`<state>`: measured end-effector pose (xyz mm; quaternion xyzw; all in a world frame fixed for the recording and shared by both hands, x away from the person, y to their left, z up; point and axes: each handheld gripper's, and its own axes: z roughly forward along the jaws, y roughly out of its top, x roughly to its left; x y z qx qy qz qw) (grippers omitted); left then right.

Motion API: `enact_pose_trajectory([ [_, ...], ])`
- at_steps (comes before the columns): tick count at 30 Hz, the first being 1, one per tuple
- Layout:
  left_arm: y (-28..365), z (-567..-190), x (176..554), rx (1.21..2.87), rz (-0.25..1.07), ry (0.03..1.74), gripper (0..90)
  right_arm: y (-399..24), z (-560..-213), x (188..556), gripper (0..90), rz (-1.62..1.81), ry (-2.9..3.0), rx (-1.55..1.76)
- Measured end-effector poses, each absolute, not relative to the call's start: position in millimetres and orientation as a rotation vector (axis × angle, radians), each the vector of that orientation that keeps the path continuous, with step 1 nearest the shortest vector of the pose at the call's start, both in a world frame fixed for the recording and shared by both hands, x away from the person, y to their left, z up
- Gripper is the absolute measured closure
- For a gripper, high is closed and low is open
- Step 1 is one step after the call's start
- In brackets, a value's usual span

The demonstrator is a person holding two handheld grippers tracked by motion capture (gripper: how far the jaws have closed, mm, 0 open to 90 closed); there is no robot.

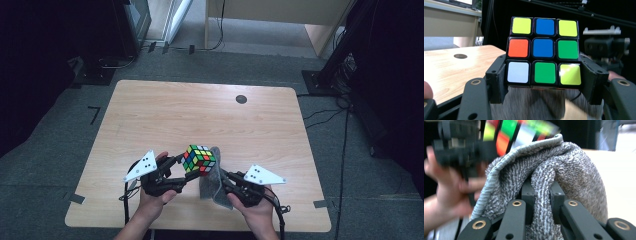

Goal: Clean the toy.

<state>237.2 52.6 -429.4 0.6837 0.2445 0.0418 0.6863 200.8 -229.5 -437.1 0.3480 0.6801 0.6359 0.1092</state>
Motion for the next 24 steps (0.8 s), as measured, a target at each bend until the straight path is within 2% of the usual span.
enact_pose_trajectory([
  [3, 52.1, -429.7, 237.2, 1.527, 0.088, 0.553, 34.8, -227.1, -437.8, 197.8, 79.7, 1.853, 1.992, 1.01],
  [9, 55.2, -429.8, 238.6, 1.523, 0.112, 0.579, 34.8, -200.2, -460.5, 194.4, 79.5, 1.861, 2.156, 1.037],
  [17, 56.8, -430.3, 240.0, 1.486, 0.147, 0.659, 34.8, -208.8, -463.1, 198.0, 79.5, 2.024, 2.056, 1.211],
  [24, 43.8, -437.1, 234.2, 1.542, 0.181, 0.642, 34.8, -183.1, -464.8, 191.3, 78.7, 2.103, 2.074, 1.133],
])
